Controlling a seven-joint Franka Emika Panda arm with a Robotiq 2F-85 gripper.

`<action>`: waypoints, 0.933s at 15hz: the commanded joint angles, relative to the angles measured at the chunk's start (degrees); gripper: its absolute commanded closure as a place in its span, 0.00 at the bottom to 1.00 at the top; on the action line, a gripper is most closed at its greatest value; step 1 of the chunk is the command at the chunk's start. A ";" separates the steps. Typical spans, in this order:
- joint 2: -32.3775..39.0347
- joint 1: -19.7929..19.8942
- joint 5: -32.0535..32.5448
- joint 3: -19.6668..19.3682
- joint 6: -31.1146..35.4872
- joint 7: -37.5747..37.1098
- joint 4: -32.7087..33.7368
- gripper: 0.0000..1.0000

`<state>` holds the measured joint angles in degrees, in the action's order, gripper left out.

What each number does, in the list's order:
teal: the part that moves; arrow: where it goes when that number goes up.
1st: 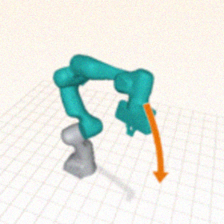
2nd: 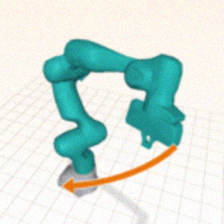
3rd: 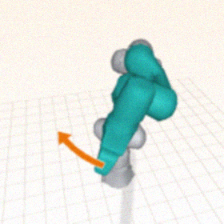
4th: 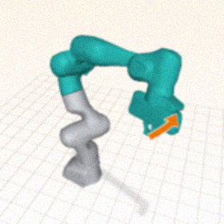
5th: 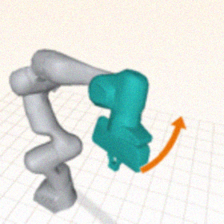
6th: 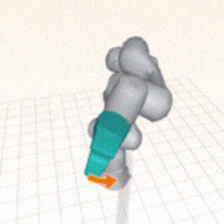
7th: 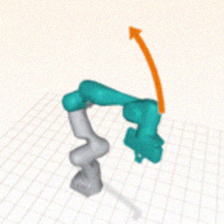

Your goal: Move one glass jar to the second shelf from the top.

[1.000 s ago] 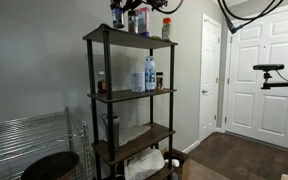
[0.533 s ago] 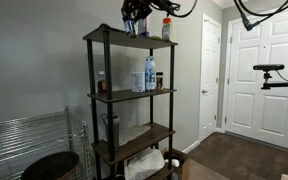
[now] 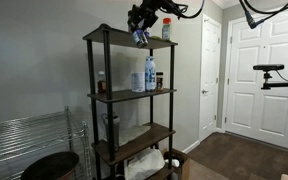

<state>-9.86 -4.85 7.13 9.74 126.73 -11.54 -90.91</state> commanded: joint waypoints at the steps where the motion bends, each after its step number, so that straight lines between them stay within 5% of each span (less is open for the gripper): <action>1: 0.06 -0.70 -2.20 -0.68 -1.82 2.47 0.01 0.70; 14: 11.52 0.04 -2.12 -3.75 -1.45 -3.58 5.69 0.70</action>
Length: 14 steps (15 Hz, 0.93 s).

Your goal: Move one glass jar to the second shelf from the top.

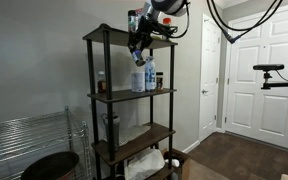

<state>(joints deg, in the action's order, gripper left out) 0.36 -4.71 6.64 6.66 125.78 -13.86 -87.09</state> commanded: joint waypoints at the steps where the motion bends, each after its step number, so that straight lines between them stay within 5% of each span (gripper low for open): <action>1: 1.44 -0.12 -1.64 -0.88 -0.48 -1.50 1.86 0.70; 14: 1.34 -0.24 -0.73 -1.66 -1.39 -1.37 2.00 0.70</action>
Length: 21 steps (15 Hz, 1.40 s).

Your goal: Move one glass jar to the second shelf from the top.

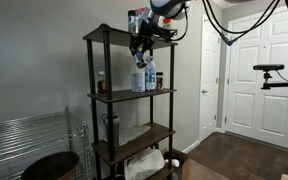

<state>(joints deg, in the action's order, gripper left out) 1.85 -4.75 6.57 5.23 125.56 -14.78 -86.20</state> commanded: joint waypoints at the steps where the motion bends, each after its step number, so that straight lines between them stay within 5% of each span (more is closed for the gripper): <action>1: -0.14 -0.20 -0.68 -0.24 -1.11 -0.45 1.16 0.70; 4: -0.18 -0.22 -1.63 -0.16 -1.02 0.13 1.34 0.70; 5: 0.17 -0.25 0.00 -0.22 -0.27 0.01 0.83 0.45; 20: 0.17 -0.30 -0.03 -0.21 -0.27 0.01 0.87 0.45; 21: 0.17 -0.30 -0.03 -0.21 -0.27 0.01 0.87 0.70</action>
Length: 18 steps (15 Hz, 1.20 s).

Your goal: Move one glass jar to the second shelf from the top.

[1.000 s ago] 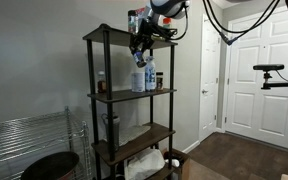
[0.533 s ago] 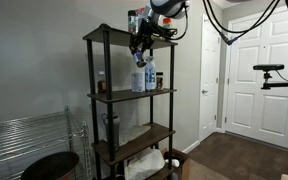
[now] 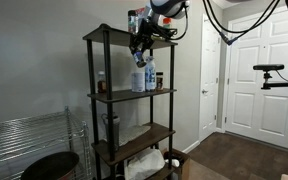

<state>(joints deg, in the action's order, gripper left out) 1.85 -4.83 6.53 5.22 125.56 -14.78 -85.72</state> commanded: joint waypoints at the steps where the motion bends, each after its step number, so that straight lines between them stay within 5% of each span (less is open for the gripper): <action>1: -0.86 0.05 0.16 -0.05 2.33 -0.23 -2.08 0.70; 18: -9.40 0.64 2.44 -1.72 41.84 -7.43 -31.97 0.70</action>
<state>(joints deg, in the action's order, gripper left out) -4.58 -4.59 6.86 3.12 161.76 -19.03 -112.12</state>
